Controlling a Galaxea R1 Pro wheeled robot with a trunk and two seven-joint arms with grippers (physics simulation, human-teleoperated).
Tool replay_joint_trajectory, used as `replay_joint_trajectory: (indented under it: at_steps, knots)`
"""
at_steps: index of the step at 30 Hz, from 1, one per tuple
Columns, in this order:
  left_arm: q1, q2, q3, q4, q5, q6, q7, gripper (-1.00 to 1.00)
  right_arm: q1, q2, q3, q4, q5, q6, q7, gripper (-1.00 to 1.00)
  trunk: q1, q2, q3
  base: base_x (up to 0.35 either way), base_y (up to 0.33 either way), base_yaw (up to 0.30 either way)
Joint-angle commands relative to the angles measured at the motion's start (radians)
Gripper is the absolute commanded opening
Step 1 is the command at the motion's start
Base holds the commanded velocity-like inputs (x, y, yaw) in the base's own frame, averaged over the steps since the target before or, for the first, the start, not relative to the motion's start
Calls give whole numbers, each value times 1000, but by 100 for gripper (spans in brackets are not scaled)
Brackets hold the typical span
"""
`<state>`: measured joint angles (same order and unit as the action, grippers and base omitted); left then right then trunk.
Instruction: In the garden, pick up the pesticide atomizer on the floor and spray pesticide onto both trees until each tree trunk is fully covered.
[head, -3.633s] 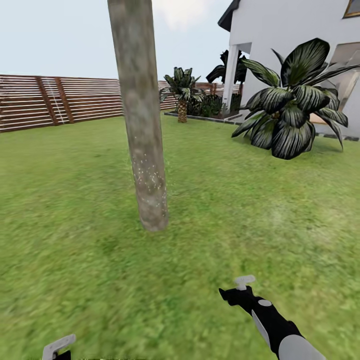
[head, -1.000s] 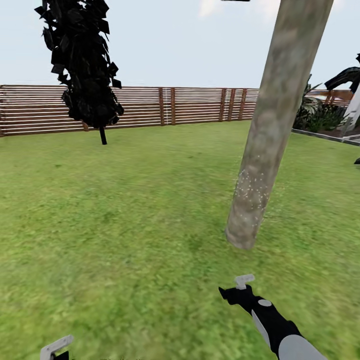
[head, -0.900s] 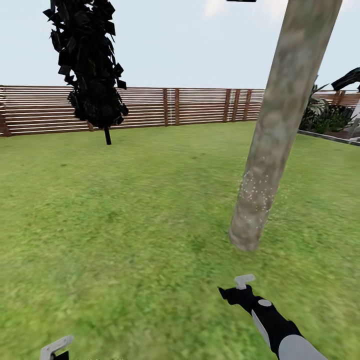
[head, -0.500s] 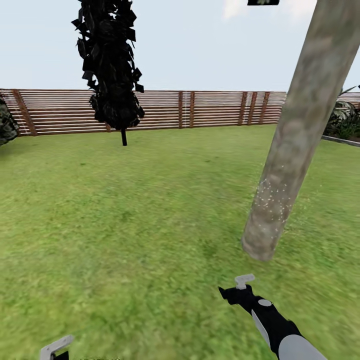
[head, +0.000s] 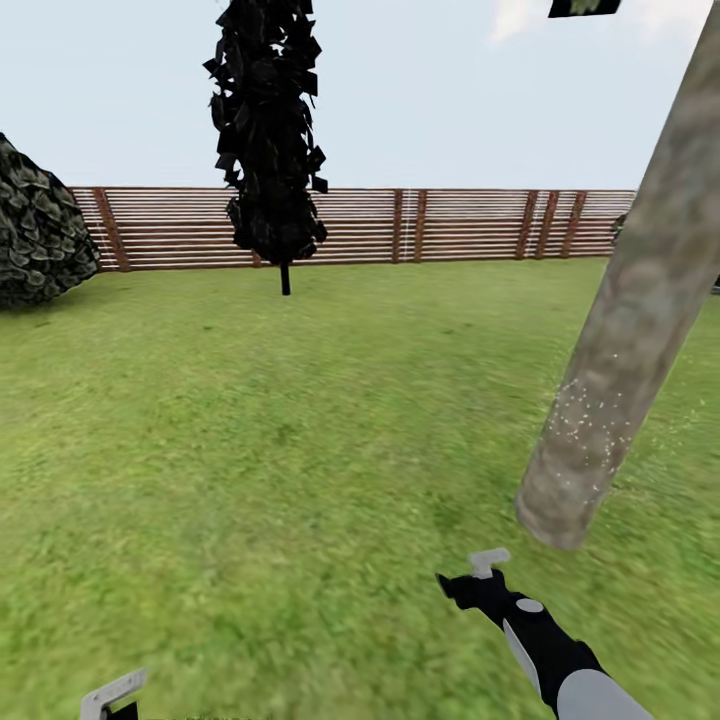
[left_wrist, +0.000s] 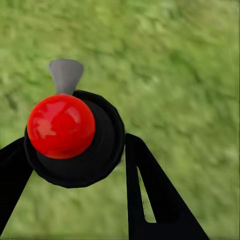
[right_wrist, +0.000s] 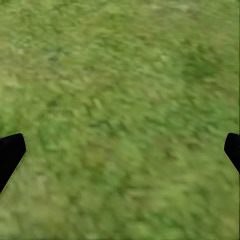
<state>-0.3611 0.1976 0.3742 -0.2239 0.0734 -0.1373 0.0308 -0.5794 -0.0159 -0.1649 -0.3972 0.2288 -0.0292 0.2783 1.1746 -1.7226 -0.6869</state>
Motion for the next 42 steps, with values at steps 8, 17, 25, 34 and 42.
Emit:
replay_joint_trajectory:
  at_steps: [8,17,25,34,42]
  knots:
    - [-1,0,-4,1,8,-4,3,-100,0,1,-8,1,10,-3,7,100,0,0,6,0,0,237]
    - [-1,0,-4,2,7,-4,3,-100,0,1,-8,1,10,-3,7,100,0,0,8,0,0,276]
    - [-1,0,-4,3,7,-4,3,-100,0,1,-8,1,10,-3,7,100,0,0,8,0,0,281]
    - [-1,0,-4,2,7,-3,3,-100,0,2,-8,1,10,-3,7,100,0,0,8,0,0,281]
    - [-1,-1,-4,3,7,-3,3,-100,0,2,-8,1,10,-3,7,100,0,0,8,0,0,281]
